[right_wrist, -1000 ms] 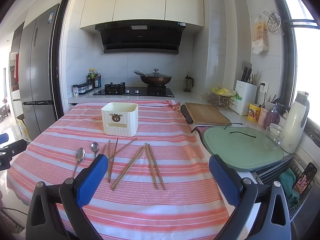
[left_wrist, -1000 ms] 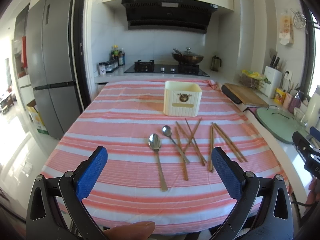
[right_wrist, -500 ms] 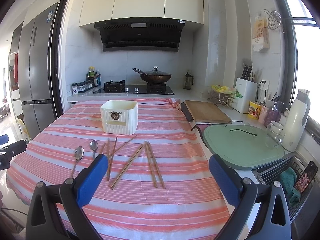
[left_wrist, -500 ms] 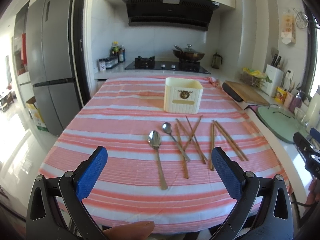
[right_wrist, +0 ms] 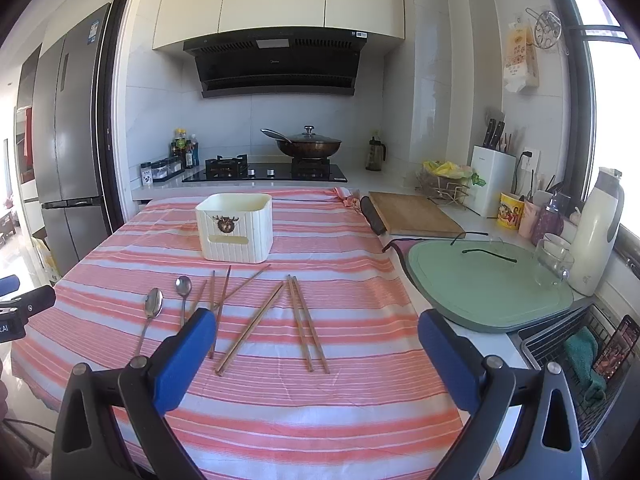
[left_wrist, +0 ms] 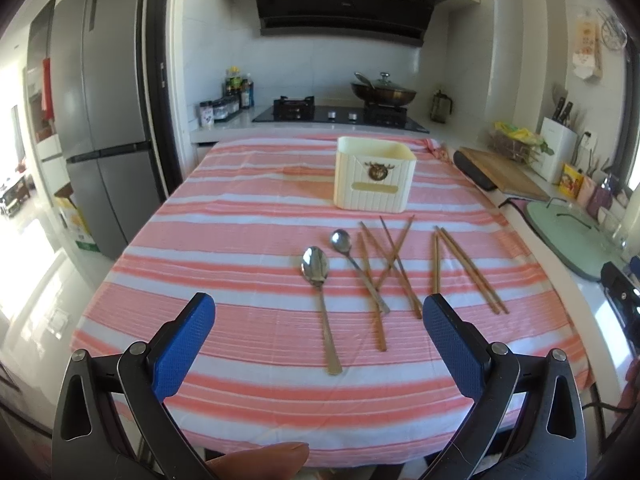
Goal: Organize utensils
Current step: 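Grasp a wooden chopstick with the right tool while the left tool grasps a metal spoon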
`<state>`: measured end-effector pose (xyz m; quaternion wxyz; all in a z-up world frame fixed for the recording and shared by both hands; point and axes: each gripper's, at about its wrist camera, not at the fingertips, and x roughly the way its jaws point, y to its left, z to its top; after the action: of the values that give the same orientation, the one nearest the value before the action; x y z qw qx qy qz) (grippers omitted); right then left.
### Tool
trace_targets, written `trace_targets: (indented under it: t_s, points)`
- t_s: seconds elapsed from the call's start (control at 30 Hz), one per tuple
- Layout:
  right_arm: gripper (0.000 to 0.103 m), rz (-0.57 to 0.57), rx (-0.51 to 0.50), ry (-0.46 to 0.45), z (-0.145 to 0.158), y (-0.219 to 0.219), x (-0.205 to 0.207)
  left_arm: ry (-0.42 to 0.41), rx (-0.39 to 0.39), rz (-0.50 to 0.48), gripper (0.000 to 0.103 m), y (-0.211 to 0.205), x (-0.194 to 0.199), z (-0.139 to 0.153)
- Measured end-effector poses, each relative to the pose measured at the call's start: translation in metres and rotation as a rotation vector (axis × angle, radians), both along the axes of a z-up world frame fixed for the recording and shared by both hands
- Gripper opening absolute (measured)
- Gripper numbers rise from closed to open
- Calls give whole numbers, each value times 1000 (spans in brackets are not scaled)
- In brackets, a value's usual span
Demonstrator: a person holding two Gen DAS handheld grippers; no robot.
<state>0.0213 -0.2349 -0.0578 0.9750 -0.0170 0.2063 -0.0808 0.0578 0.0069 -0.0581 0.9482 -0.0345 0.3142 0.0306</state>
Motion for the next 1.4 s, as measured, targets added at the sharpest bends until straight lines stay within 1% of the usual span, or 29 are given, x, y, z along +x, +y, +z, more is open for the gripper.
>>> trace_targets:
  t_s: [0.1,0.2,0.33,0.4,0.5,0.57,0.63,0.67,0.7,0.73,0.77,0.83,0.9,0.93,0.97,1.0,1.07,1.13,1.17,1.2,1.3,1.33,1.4]
  points:
    - [103,-6,2,21,-8,-6,7,55,-10,23,103,9,15,-20]
    - [103,-12,10,45,-18,-17,19,124,0,33,103,16,36,-45]
    - [103,-5,31,107,-39,-36,44,225,-14,27,103,18,69,-77]
    - [103,11,23,144,-49,-46,60,259,-13,26,103,17,84,-89]
    - [103,52,-11,209,-67,-57,90,285,-2,24,103,13,105,-101]
    - [102,88,-20,278,-82,-63,114,308,1,30,103,13,119,-109]
    - [102,138,7,348,-96,-69,139,330,10,39,103,12,131,-117]
    - [98,160,19,385,-103,-72,151,343,17,43,103,12,137,-122]
    - [87,175,23,421,-109,-74,163,353,20,45,103,12,142,-126]
    - [81,192,27,450,-116,-74,172,364,23,47,103,11,147,-130]
    - [71,206,34,478,-122,-76,183,375,27,51,103,11,151,-134]
    - [64,238,58,521,-131,-75,198,393,31,54,103,10,156,-140]
    - [50,268,70,552,-138,-74,210,404,36,58,103,9,160,-145]
    - [46,283,76,568,-142,-72,215,409,37,59,103,10,162,-147]
    - [36,289,78,587,-146,-71,220,416,37,61,103,11,162,-149]
    - [30,287,74,608,-150,-70,224,419,32,60,103,13,162,-151]
    - [29,304,56,605,-152,-68,226,412,7,56,103,18,163,-152]
    - [20,337,43,614,-152,-64,227,408,13,39,103,21,162,-152]
    - [10,333,31,622,-152,-64,227,406,20,23,103,22,163,-152]
    - [7,307,19,626,-152,-66,227,404,28,9,103,25,163,-152]
    - [7,195,24,658,-149,-81,224,418,41,-21,103,40,166,-152]
    - [7,173,21,668,-148,-86,222,427,35,-21,103,46,167,-152]
    - [7,166,29,693,-147,-90,218,447,27,-19,103,57,168,-152]
